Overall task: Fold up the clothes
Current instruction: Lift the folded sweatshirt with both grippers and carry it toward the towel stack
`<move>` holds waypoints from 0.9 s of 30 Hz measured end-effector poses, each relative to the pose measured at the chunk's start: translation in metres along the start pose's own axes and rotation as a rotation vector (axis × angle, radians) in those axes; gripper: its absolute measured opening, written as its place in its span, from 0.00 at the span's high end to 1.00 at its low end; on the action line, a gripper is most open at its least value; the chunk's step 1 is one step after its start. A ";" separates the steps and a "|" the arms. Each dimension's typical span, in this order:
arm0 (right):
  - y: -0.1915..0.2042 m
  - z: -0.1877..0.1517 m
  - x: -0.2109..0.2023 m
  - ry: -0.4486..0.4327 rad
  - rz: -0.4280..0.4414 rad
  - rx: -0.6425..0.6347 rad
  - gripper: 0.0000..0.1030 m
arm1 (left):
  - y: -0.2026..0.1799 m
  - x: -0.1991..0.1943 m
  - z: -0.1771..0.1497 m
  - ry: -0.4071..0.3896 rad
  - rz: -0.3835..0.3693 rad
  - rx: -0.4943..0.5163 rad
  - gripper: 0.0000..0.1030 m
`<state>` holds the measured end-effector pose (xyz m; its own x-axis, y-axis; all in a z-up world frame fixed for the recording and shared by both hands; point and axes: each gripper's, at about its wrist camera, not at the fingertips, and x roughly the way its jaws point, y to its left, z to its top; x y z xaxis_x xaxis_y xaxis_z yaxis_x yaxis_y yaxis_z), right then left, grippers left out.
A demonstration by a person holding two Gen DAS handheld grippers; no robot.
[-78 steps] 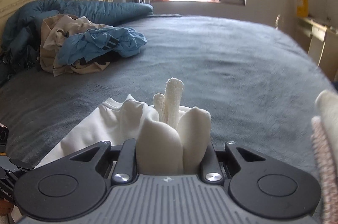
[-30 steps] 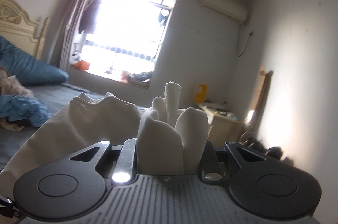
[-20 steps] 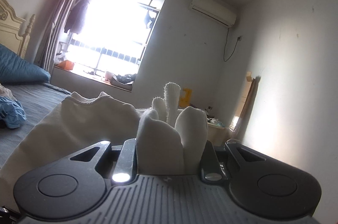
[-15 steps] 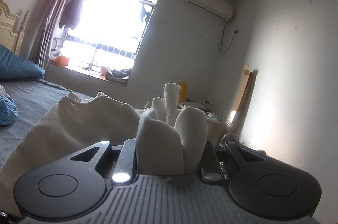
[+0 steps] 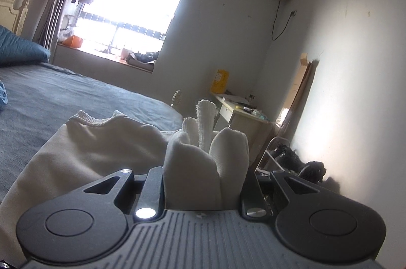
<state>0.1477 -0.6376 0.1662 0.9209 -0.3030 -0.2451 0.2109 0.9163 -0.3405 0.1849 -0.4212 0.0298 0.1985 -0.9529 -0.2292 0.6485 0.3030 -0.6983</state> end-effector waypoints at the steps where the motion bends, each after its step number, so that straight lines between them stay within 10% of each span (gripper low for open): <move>1: 0.001 -0.004 0.006 0.008 0.004 0.002 0.79 | 0.004 0.003 -0.002 0.003 0.005 -0.001 0.58; 23: -0.003 -0.057 0.125 0.152 0.192 0.139 0.77 | 0.035 -0.008 -0.029 -0.054 -0.016 -0.109 0.56; 27: -0.008 -0.072 0.155 0.248 0.223 0.209 0.58 | 0.033 -0.010 -0.028 -0.044 -0.008 -0.120 0.54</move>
<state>0.2652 -0.7106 0.0653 0.8499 -0.1207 -0.5130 0.1001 0.9927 -0.0678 0.1835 -0.4011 -0.0097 0.2271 -0.9541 -0.1954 0.5584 0.2919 -0.7765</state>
